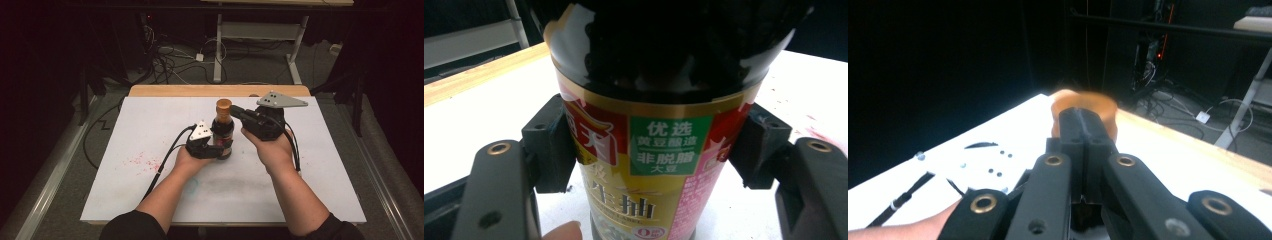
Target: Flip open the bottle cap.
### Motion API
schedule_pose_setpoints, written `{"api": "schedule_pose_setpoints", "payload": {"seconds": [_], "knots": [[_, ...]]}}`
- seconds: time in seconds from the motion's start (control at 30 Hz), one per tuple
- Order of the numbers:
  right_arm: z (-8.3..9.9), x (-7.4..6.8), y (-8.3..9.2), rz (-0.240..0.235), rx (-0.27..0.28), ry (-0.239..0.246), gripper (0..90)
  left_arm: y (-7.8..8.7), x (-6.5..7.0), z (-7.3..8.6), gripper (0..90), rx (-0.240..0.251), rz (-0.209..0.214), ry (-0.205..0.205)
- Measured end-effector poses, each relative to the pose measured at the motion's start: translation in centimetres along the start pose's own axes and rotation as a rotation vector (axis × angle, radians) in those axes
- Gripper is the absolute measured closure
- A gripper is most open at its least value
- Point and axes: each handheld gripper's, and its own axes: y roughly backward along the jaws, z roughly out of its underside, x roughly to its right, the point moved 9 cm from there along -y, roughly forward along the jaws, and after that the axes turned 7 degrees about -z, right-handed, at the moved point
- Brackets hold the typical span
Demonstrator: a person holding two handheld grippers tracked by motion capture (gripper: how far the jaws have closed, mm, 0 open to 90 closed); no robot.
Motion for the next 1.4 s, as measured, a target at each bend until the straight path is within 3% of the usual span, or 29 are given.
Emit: {"api": "schedule_pose_setpoints", "payload": {"seconds": [0.53,1.4], "knots": [[2.5,-0.2,-0.1,-0.041,-0.034,-0.009,90.0,0.0,0.0,0.0,28.7,0.007,-0.003,0.008],[1.3,-0.3,-1.3,-0.035,-0.06,-0.025,90.0,0.0,0.0,0.0,28.7,0.014,-0.001,0.007]]}}
